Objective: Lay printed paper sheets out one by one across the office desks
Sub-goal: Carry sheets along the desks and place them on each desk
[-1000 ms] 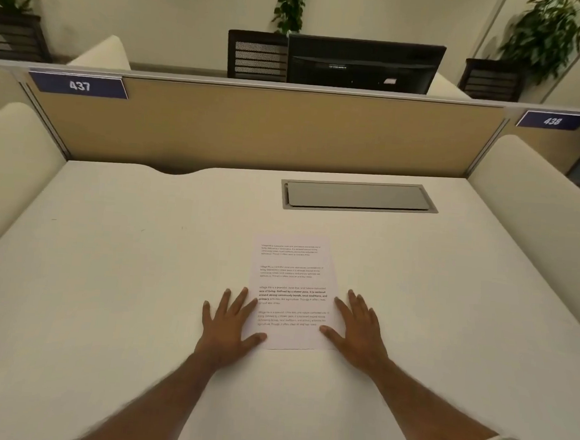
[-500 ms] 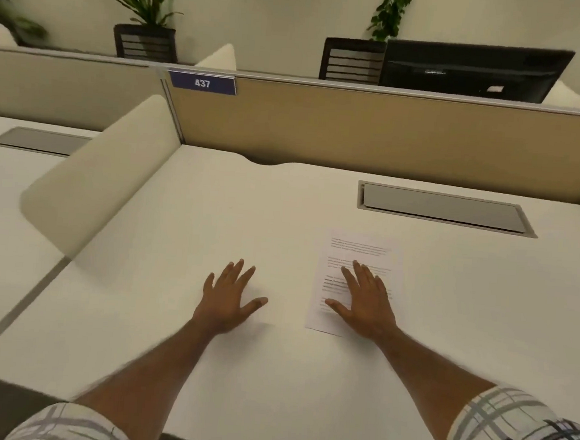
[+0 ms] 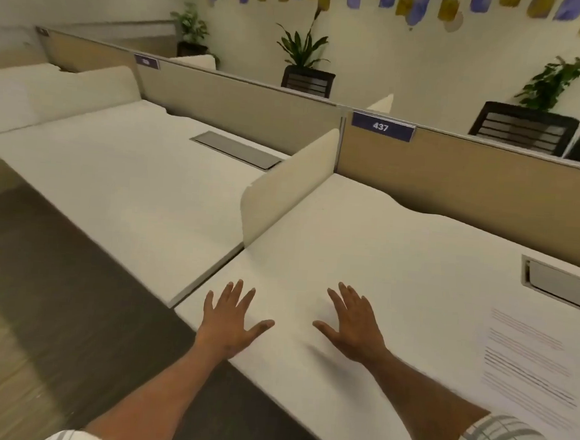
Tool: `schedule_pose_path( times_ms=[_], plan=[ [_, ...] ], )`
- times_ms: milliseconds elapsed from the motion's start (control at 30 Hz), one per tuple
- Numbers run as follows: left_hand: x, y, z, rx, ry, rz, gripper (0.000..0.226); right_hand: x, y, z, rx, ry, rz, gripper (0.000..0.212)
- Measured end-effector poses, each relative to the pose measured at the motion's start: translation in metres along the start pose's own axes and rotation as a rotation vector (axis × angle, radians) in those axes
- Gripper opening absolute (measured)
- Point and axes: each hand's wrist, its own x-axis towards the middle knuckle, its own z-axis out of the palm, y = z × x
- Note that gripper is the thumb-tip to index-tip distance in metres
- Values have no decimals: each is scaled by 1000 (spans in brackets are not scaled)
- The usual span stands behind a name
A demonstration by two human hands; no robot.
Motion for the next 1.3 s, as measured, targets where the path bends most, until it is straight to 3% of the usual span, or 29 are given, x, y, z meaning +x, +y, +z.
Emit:
schedule_pose_path(
  times_ms=[267,867,967,1300],
  plan=[
    [-20,-168,-17,-35,35,-153,97,75,-169,59,-13,-75,-151,82],
    [-2,-480,-79,-34,149,-675,113,325,-498,137,-29,-165,-603,78],
    [11,-525,-102,-24,154,-760,106,366,-553,135,3,-167,-681,77],
    [56,-658,-141,23,176,-862,99,472,-701,159,5,-184,-842,77]
  ],
)
